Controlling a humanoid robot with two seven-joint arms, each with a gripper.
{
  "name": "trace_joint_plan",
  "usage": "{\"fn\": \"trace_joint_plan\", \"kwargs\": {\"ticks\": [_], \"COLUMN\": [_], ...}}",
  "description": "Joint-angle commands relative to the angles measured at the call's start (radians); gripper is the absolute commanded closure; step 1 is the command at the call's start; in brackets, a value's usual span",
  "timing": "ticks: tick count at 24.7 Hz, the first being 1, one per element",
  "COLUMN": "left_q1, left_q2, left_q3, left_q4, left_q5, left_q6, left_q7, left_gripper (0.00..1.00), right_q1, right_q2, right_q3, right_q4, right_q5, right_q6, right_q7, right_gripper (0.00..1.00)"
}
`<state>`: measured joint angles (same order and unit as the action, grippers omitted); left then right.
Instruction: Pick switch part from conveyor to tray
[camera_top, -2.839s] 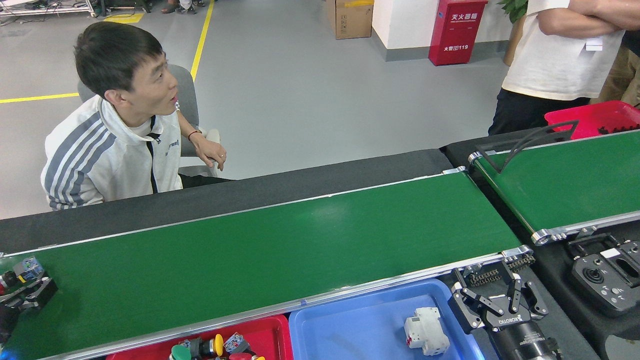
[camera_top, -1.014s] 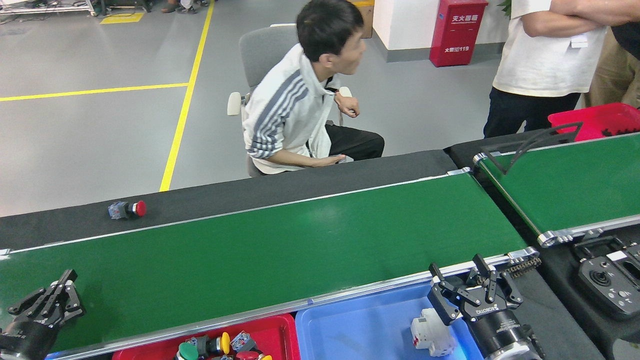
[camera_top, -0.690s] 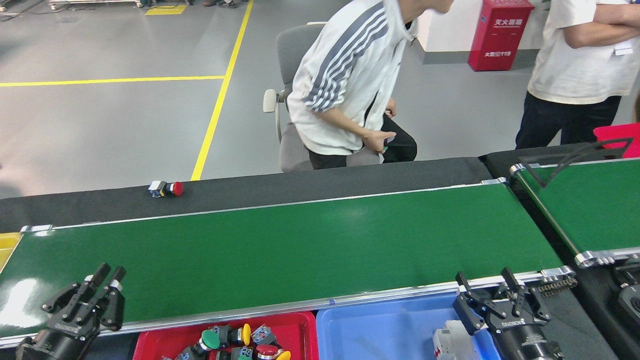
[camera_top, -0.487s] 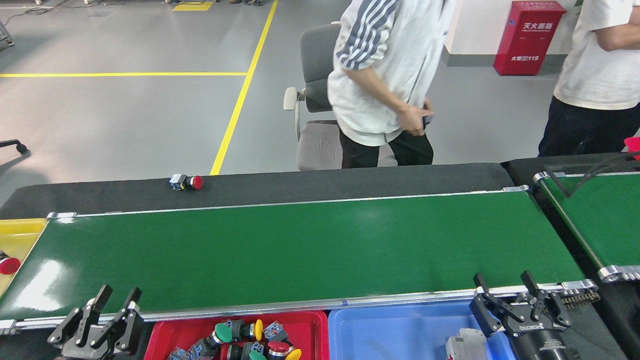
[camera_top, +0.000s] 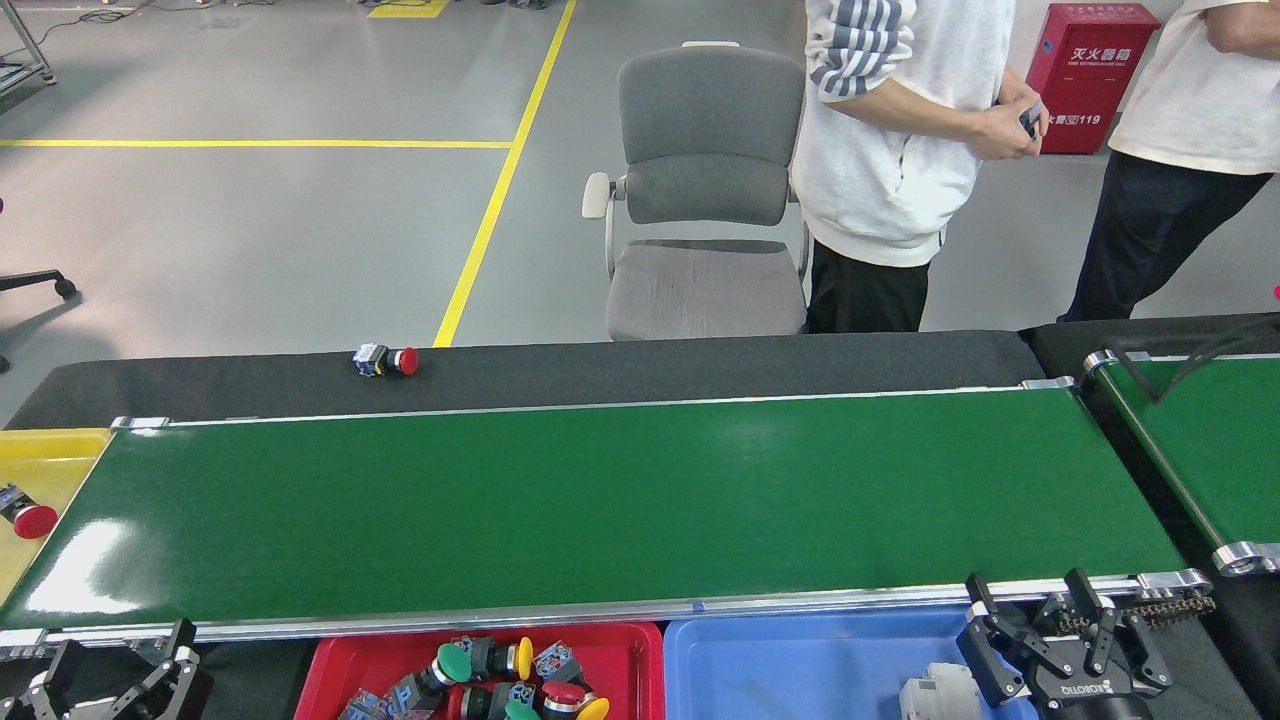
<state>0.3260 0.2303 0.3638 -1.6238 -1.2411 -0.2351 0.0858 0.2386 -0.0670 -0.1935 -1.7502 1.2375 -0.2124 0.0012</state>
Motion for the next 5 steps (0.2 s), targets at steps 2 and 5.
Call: {"fn": "trace_joint_plan", "kwargs": {"ticks": [2,5], "left_q1": [0.008,0.018], "left_q2": [0.015,0.012], "left_q3": [0.006,0.006], "left_q4": [-0.01,-0.016], "left_q5": [0.002,0.003], "left_q6": [-0.053,-0.055], "left_q7": [0.005,0.005], "left_gripper": [0.0,0.0], "right_q1": [0.021,0.031], "right_q2": [0.003,0.003], "right_q3": [-0.009,-0.017], "right_q4": [-0.017,-0.019], "right_q5": [-0.003,-0.003], "right_q6": [0.027,0.028], "right_q7": [-0.007,-0.009], "right_gripper": [0.02,0.02]}}
